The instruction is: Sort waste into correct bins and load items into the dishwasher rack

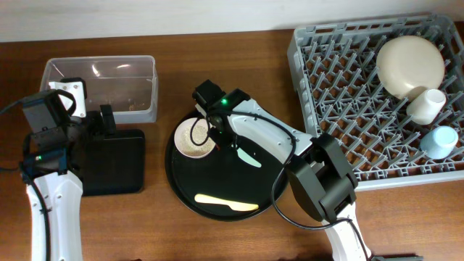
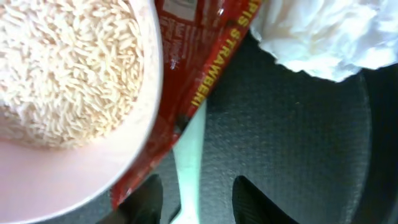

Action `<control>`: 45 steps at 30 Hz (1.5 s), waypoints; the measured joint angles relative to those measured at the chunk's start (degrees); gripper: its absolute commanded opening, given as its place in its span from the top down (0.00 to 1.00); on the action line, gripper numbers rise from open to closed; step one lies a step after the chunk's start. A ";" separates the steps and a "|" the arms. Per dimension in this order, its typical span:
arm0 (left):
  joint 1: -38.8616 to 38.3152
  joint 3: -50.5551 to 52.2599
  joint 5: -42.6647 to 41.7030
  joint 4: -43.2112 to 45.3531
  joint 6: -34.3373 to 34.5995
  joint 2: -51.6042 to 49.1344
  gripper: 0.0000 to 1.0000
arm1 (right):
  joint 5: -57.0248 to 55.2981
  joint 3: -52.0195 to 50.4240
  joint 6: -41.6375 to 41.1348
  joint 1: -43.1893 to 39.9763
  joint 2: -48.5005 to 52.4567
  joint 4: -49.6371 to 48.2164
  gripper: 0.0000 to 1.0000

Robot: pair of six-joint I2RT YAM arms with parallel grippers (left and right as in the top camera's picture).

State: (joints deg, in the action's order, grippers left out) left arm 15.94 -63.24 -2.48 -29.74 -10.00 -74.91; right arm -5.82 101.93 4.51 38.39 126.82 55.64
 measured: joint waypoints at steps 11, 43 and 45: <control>0.00 0.00 0.00 -0.02 0.00 0.00 0.01 | 2.23 -6.29 -0.02 0.00 0.42 -9.11 0.58; 0.00 0.00 0.00 -0.02 0.00 0.00 0.01 | 4.66 -6.14 1.49 -7.08 0.00 -8.44 0.82; 0.00 0.00 0.00 -0.02 0.00 0.00 0.01 | 3.15 -6.14 1.49 -7.06 -0.92 -8.50 0.82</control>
State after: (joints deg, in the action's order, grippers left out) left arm 15.94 -63.24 -2.48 -29.76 -10.00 -74.91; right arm -2.68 95.79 6.00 31.33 125.91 47.13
